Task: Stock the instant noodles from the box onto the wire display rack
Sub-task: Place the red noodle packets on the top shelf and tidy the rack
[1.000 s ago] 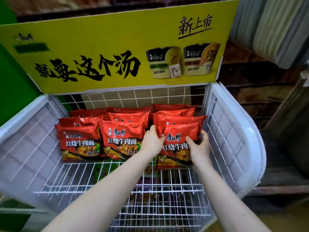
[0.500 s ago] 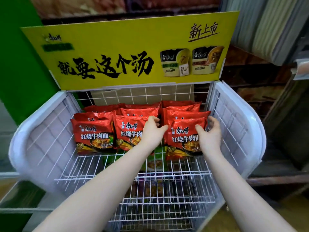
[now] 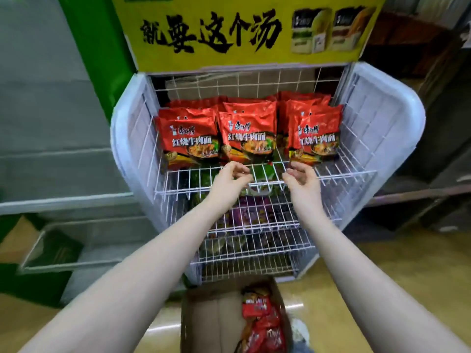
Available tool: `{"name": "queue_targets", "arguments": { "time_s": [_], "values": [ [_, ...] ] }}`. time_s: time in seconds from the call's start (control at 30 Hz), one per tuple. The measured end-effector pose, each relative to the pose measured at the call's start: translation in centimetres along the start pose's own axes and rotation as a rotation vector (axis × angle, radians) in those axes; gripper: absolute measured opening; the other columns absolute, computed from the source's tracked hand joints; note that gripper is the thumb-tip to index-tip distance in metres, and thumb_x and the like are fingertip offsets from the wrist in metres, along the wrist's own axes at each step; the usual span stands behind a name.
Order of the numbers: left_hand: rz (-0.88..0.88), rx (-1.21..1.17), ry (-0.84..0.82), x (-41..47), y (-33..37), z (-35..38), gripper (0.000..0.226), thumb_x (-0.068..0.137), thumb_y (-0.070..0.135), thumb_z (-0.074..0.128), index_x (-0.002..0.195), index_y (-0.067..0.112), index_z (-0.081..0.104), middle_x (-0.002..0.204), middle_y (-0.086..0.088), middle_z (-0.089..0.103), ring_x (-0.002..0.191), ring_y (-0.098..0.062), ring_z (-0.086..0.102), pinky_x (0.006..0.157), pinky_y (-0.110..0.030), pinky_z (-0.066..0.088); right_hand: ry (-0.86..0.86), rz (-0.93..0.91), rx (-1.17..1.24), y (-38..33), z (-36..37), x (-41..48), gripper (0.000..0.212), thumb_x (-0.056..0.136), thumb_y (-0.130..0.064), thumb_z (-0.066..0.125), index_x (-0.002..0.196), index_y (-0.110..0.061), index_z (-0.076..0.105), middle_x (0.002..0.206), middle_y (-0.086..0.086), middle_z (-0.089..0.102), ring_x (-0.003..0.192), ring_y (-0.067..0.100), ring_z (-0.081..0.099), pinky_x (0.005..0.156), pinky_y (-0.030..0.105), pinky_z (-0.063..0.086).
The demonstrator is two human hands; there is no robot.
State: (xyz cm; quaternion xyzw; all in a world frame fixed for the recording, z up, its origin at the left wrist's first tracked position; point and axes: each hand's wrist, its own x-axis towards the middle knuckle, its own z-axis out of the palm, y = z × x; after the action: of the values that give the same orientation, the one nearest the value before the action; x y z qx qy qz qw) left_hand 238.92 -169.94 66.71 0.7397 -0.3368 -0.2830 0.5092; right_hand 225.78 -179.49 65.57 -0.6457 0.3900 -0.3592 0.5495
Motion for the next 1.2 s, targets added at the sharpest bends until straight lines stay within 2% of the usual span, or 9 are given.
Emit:
{"name": "queue_targets", "arguments": {
  "time_s": [0.1,0.23,0.33,0.43,0.6,0.77,0.9,1.1,1.2],
  "values": [
    [-0.065,-0.018,-0.024,-2.4,-3.0,-0.6,0.009,0.09,0.013,0.058,0.098,0.011,0.054,0.1,-0.013,0.064,0.084,-0.022,0.063,0.075,-0.026,0.05,-0.081,0.045,-0.064,1.8,1.3,-3.2,0.032,0.092,-0.01,0.055,0.124,-0.007,0.05,0.113,0.006,0.057,0.1,0.011,0.054,0.073,0.0,0.039],
    [-0.126,-0.024,-0.024,-4.3,-6.3,-0.5,0.009,0.092,0.015,0.055,0.1,0.011,0.056,0.099,-0.008,0.064,0.082,-0.016,0.062,0.066,-0.018,0.043,-0.167,0.117,-0.077,4.6,1.8,-5.6,0.025,0.092,-0.011,0.056,0.116,-0.014,0.052,0.114,0.01,0.06,0.102,0.015,0.057,0.089,0.022,0.045],
    [-0.188,-0.036,-0.026,-5.4,-8.7,0.3,0.008,0.093,0.016,0.055,0.1,0.012,0.057,0.098,-0.006,0.064,0.085,-0.018,0.063,0.067,-0.02,0.046,-0.204,0.18,-0.089,6.6,1.7,-6.3,0.022,0.092,-0.012,0.055,0.113,-0.018,0.051,0.112,0.009,0.061,0.098,0.017,0.058,0.091,0.034,0.046],
    [-0.267,-0.048,-0.006,-6.3,-11.4,1.7,0.007,0.092,0.015,0.057,0.098,0.014,0.056,0.099,-0.01,0.064,0.088,-0.021,0.064,0.075,-0.031,0.05,-0.227,0.245,-0.077,9.2,1.3,-6.8,0.021,0.092,-0.01,0.053,0.113,-0.014,0.052,0.105,0.007,0.061,0.091,0.014,0.057,0.09,0.033,0.047],
    [-0.439,-0.046,0.014,-8.6,-17.0,6.1,0.008,0.091,0.011,0.057,0.09,0.018,0.053,0.095,-0.009,0.062,0.081,-0.017,0.061,0.064,-0.018,0.043,-0.277,0.383,-0.076,16.6,-0.1,-8.2,0.019,0.092,-0.005,0.051,0.111,-0.01,0.053,0.103,0.011,0.06,0.081,0.011,0.056,0.08,0.028,0.046],
    [-0.531,-0.002,-0.053,-10.1,-24.7,9.9,0.005,0.09,0.011,0.058,0.094,0.015,0.057,0.093,-0.008,0.064,0.083,-0.017,0.059,0.07,-0.022,0.044,-0.23,0.544,-0.084,25.4,-0.7,-11.7,0.02,0.091,-0.006,0.053,0.109,-0.016,0.053,0.096,0.006,0.062,0.081,0.012,0.058,0.08,0.027,0.048],
    [-0.59,0.008,-0.097,-9.6,-33.1,12.6,0.014,0.089,0.003,0.055,0.102,0.01,0.055,0.082,0.001,0.056,0.08,-0.015,0.055,0.067,-0.017,0.043,-0.2,0.629,-0.118,34.5,0.6,-13.3,0.017,0.091,-0.008,0.055,0.104,-0.019,0.056,0.099,0.007,0.064,0.094,0.019,0.061,0.092,0.038,0.048],
    [-0.639,-0.04,-0.087,-8.1,-48.9,18.7,0.026,0.087,-0.014,0.048,0.085,0.012,0.046,0.077,0.002,0.046,0.067,-0.005,0.044,0.055,-0.005,0.04,-0.092,0.738,-0.12,52.0,3.5,-15.1,0.021,0.091,-0.004,0.056,0.111,-0.006,0.057,0.101,0.008,0.061,0.101,0.025,0.059,0.095,0.039,0.046],
    [-0.679,-0.041,-0.082,-7.5,-57.1,22.3,0.031,0.089,-0.005,0.053,0.077,0.022,0.043,0.075,0.005,0.048,0.072,-0.009,0.05,0.058,-0.006,0.04,-0.101,0.789,-0.116,60.3,4.9,-15.4,0.021,0.093,-0.01,0.054,0.114,-0.009,0.055,0.104,0.002,0.059,0.104,0.021,0.057,0.097,0.039,0.045]
  ]
}}
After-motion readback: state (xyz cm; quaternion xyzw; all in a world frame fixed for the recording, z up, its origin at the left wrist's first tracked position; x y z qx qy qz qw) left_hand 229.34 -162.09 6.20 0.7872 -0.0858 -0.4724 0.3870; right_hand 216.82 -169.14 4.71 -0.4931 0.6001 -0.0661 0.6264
